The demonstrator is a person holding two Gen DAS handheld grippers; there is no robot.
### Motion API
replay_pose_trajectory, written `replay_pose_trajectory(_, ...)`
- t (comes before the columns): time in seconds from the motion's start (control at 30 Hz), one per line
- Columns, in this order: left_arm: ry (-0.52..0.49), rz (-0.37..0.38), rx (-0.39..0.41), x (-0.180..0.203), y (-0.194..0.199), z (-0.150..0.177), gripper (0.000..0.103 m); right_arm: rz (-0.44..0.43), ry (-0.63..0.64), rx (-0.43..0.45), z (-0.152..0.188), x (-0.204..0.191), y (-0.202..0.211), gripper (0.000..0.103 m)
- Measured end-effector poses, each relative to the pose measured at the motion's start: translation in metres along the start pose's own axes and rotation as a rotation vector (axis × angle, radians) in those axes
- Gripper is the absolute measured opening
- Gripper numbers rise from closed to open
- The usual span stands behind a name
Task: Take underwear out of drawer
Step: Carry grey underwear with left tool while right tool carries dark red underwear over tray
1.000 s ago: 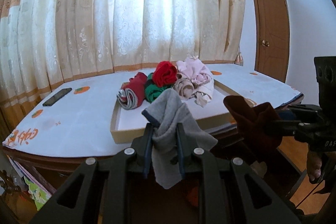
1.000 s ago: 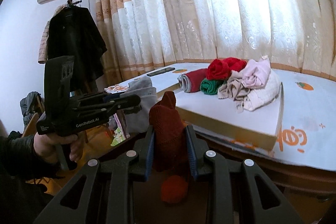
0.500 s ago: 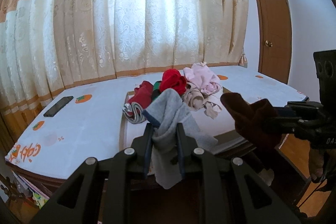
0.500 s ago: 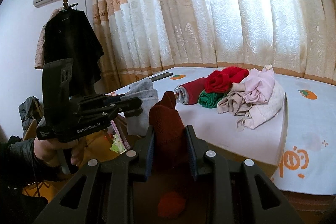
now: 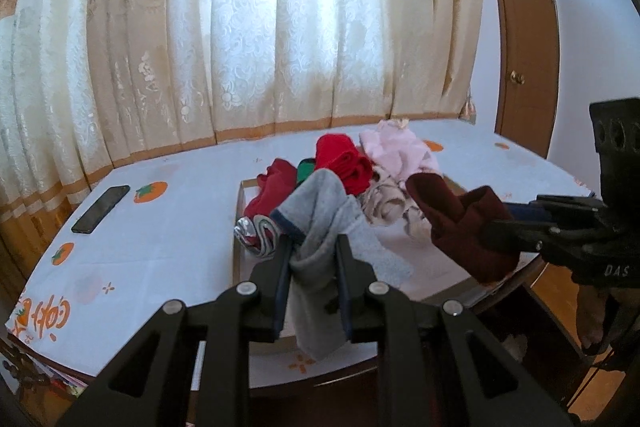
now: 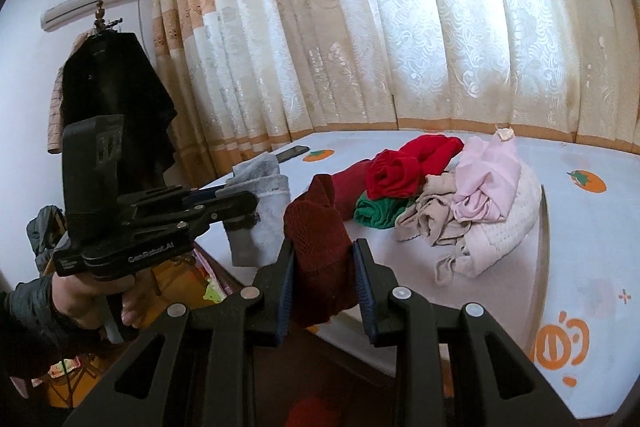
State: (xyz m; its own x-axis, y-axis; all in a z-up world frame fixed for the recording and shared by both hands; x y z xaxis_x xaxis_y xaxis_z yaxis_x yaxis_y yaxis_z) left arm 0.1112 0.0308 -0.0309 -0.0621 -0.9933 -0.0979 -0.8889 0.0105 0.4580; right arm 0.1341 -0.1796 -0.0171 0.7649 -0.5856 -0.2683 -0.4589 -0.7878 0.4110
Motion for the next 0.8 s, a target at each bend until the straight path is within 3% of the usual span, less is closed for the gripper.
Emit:
replay_pose_trajectory(0.43,0.002,0.017,-0.162,-0.007,-0.041,0.0,0.019,0.031,-0.071,-0.092,-0.006,0.022,-0.053,0.031)
replay_pose_trajectory(0.8,0.025,0.022,-0.227,-0.015,-0.068,-0.003,0.019,0.076,-0.091,-0.161,-0.005,0.027,-0.088,0.031)
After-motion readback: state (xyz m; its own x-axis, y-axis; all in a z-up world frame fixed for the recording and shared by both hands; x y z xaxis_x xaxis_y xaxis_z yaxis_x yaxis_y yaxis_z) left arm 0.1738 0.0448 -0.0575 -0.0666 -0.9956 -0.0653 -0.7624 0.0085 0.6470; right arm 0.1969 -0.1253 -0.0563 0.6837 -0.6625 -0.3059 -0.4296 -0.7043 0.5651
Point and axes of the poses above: each gripper's, at about its wrist camera, not at the fingertips, and y roughly against the way its jaws point, x to its right, z to its underside, the point moved 3 cm from there along -y, roughly the way its jaws point, and after that the axes turned 6 degrees about -z, right-handed, at the moved point
